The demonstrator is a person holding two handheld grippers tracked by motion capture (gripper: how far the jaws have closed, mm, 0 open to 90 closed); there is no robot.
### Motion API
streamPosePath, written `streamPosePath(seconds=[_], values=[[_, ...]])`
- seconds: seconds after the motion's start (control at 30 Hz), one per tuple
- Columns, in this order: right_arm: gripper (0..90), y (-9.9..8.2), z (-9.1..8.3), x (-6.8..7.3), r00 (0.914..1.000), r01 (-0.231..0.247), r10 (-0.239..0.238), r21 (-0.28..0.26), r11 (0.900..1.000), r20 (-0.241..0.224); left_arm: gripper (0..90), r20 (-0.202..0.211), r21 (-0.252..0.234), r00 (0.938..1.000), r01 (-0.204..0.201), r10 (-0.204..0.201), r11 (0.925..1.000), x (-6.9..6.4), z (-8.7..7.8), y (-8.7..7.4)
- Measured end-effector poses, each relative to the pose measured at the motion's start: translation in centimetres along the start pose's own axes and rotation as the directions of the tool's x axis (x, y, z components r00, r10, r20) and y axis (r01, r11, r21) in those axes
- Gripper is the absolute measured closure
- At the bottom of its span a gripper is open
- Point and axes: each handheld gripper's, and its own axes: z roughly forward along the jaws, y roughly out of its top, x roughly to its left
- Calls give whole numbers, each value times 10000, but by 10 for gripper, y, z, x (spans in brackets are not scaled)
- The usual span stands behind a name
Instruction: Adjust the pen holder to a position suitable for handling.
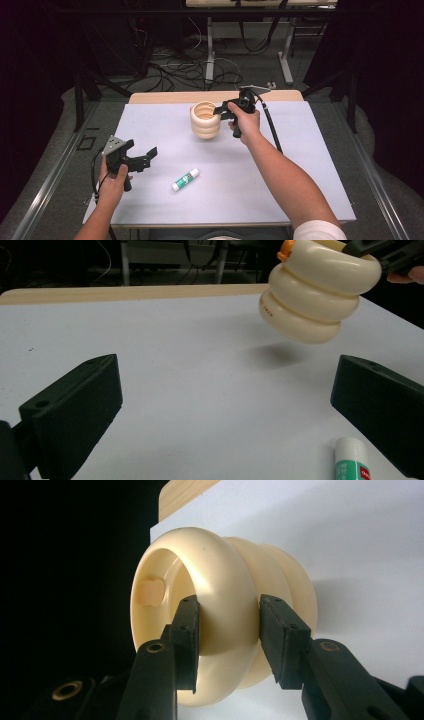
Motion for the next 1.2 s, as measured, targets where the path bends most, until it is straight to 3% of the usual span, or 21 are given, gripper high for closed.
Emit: streamPosePath(seconds=[0.13, 0.3, 0.53, 0.8, 1.2], values=[[620, -6, -14, -9, 9998, 220, -220, 66, 9997, 2, 2, -30, 23, 10000, 13, -13, 10000, 0, 0, 0], [620, -11, -24, -18, 9998, 152, -151, 125, 9998, -105, 2, -43, 66, 10000, -49, 50, 10000, -1, 1, 0], [620, -20, -33, -33, 9997, 191, -197, 372, 9991, 176, 2, -99, 38, 9999, -53, 53, 10000, -1, 1, -1], [620, -34, -32, -52, 9994, 190, -206, 569, 9982, 268, 2, -86, 105, 9999, -57, 58, 9999, -2, 2, -1], [620, -46, -32, -64, 9990, 277, -306, 860, 9959, 320, 2, -109, 137, 9998, -142, 144, 9998, -3, 3, -2]])
